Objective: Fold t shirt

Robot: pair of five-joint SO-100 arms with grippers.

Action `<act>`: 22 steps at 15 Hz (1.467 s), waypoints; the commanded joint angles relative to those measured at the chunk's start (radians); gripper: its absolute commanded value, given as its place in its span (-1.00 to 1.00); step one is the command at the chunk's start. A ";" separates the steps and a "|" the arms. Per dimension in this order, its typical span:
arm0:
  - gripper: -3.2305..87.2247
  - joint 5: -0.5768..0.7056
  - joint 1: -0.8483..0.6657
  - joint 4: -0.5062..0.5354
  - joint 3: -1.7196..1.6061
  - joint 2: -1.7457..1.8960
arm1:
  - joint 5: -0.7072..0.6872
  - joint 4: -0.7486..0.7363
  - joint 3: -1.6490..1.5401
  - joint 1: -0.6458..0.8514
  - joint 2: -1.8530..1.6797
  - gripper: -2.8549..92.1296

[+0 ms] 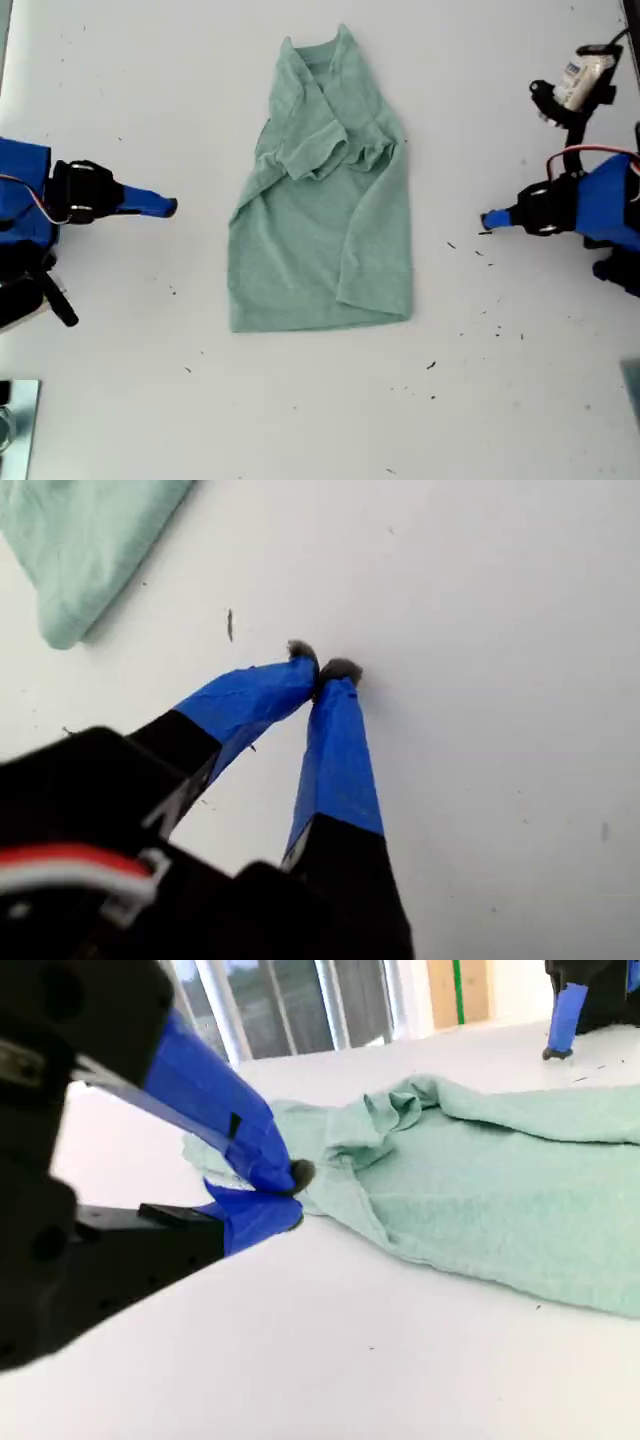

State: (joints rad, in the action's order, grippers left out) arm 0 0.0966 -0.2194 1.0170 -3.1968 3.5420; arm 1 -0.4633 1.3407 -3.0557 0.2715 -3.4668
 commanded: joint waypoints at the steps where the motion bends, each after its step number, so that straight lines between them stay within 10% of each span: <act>1: -0.94 -0.103 0.051 0.041 0.291 -0.296 | 0.011 0.005 -0.048 0.002 -0.023 -0.89; 5: -0.93 -0.107 0.166 0.413 1.178 -1.333 | 0.011 0.003 -0.049 0.003 -0.025 -0.89; 8: -0.28 -0.074 0.212 0.414 1.433 -1.612 | 0.015 0.003 -0.049 0.002 -0.025 -0.89; 14: -0.24 -0.040 0.198 0.150 1.272 -1.818 | 0.020 0.003 -0.049 -0.015 -0.026 -0.89; 19: -0.93 -0.023 0.213 -0.063 1.276 -2.102 | 0.021 0.003 -0.049 -0.028 -0.028 -0.89; 22: -0.93 -0.127 0.245 0.155 1.319 -1.717 | 0.023 0.003 -0.049 -0.029 -0.028 -0.89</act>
State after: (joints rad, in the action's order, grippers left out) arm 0 0.0077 -0.0061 1.0692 -1.9251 1.6122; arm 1 -0.4510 1.3438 -3.0588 0.2516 -3.4760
